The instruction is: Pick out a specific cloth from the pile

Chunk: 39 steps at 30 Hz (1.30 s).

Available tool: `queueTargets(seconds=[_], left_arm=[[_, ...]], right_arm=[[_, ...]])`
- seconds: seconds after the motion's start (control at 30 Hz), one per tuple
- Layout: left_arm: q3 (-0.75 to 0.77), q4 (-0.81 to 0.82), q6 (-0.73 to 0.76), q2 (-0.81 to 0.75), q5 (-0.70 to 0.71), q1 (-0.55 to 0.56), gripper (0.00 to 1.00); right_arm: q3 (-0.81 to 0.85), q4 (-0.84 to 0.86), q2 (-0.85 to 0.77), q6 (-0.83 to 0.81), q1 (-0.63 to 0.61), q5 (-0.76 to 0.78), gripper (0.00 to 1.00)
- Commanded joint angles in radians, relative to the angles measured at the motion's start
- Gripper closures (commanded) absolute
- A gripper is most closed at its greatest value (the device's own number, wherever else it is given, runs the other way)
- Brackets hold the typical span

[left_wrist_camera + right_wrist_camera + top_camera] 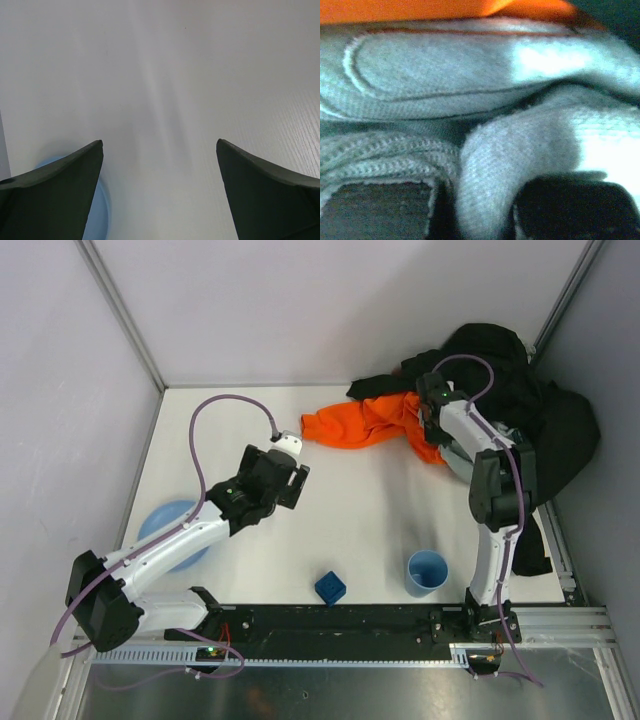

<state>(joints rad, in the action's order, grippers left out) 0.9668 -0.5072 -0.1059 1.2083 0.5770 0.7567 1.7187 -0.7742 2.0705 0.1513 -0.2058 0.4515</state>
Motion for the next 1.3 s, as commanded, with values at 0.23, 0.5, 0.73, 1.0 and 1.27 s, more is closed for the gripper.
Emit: queueTargets(seconds=[0.23, 0.5, 0.73, 1.0, 1.27], left_arm=[[0.01, 0.023, -0.029, -0.005, -0.04, -0.027, 0.0], [0.015, 0.022, -0.036, 0.003, -0.077, -0.049, 0.01], [0.022, 0.023, -0.041, 0.019, -0.114, -0.079, 0.0], [0.025, 0.023, -0.046, 0.04, -0.154, -0.086, 0.0], [0.035, 0.036, -0.066, 0.059, -0.279, -0.112, 0.0]], right_arm=[[0.334, 0.006, -0.148, 0.04, 0.174, -0.147, 1.0], [0.736, 0.021, -0.038, 0.058, 0.299, -0.202, 1.0], [0.702, 0.268, -0.009, 0.006, 0.336, -0.085, 1.0], [0.714, 0.187, 0.191, 0.103, 0.404, -0.152, 1.0], [0.707, 0.015, 0.392, 0.162, 0.425, -0.317, 1.0]])
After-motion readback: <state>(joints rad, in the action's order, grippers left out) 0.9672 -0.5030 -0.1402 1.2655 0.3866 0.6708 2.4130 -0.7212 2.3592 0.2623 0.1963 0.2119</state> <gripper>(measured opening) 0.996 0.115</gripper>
